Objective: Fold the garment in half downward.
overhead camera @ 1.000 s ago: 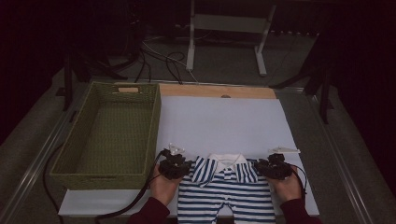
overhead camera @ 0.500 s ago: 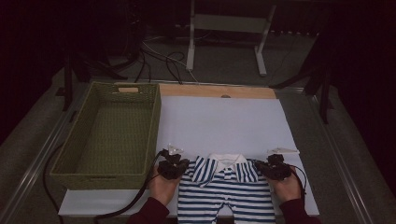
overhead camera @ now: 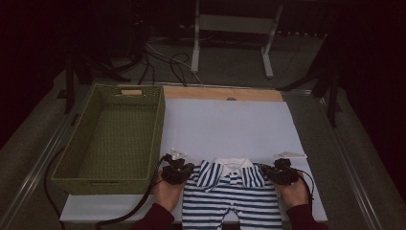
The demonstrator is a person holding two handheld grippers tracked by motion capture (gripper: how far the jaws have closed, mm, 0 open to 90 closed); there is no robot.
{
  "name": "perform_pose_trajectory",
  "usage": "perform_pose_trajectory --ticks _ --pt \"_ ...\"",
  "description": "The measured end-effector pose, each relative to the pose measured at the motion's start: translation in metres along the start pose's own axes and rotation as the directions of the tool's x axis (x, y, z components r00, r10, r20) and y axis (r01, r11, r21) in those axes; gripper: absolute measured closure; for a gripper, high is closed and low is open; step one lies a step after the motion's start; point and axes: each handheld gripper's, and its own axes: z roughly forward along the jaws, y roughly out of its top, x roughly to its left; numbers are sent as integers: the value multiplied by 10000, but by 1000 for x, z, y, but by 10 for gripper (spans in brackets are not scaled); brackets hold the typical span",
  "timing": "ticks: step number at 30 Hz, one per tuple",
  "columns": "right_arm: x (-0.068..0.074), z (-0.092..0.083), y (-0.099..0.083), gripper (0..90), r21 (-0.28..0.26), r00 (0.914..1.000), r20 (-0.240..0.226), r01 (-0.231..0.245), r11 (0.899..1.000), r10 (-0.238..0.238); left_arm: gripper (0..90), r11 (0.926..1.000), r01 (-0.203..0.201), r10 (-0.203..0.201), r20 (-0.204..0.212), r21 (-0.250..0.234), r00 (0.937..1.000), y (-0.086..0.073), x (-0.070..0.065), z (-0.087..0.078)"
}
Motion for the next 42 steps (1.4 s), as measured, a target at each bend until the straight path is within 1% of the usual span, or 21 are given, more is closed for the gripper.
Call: perform_pose_trajectory --ticks 1,3,5,6,7,8,9,13,16,20,21,23,24,30,35,37,42 --pt "1 0 0 853 -17 10000 42 41 10000 -41 871 10000 0 0 0 0 10000 0 0 0" --pt "1 0 1 860 -40 9998 136 133 9999 -133 875 9999 148 -148 31 -79 9999 0 0 0" --pt "2 -1 1 864 -50 9997 186 142 9999 -141 876 9999 134 -134 -1 -90 9999 0 0 0" --pt "3 -1 2 868 -92 9991 311 305 9995 -302 877 10000 31 -32 -106 -69 9999 2 -1 1" --pt "3 -1 2 868 -92 9991 311 305 9995 -302 877 10000 31 -32 -106 -69 9999 2 -1 1" --pt "4 -2 4 869 -133 9978 452 498 9987 -492 878 9999 31 -32 -150 -119 9999 4 -2 1" --pt "5 -2 5 870 -161 9972 500 564 9983 -555 878 9999 31 -32 -150 -119 9999 4 -2 1" --pt "4 -4 7 870 -281 9968 561 584 9979 -567 878 9997 -45 39 -299 -224 9995 11 -3 2" --pt "3 -3 10 870 -290 9962 645 613 9977 -593 878 9996 -9 -2 -391 -288 9992 15 -3 4" --pt "3 -3 15 870 -356 9948 761 704 9969 -675 878 9995 -21 4 -507 -324 9987 20 -3 6" --pt "3 -2 19 870 -451 9938 857 752 9961 -712 878 9992 37 -60 -569 -407 9984 23 -2 8" --pt "3 -1 25 871 -520 9930 942 770 9957 -719 877 9990 38 -65 -628 -437 9980 26 -1 9" --pt "3 0 28 870 -564 9927 963 788 9953 -732 877 9988 97 -129 -681 -472 9976 27 0 9" --pt "3 5 43 871 -892 9913 1177 702 9935 -595 876 9977 234 -295 -975 -633 9948 37 6 16" --pt "2 11 52 871 -975 9897 1342 642 9932 -508 874 9970 275 -360 -1179 -728 9924 46 9 22" --pt "0 15 57 870 -973 9895 1359 630 9933 -495 873 9964 382 -472 -1212 -753 9915 50 11 25" --pt "-6 23 64 870 -1062 9893 1410 528 9929 -376 870 9956 482 -589 -1360 -807 9890 61 15 33"
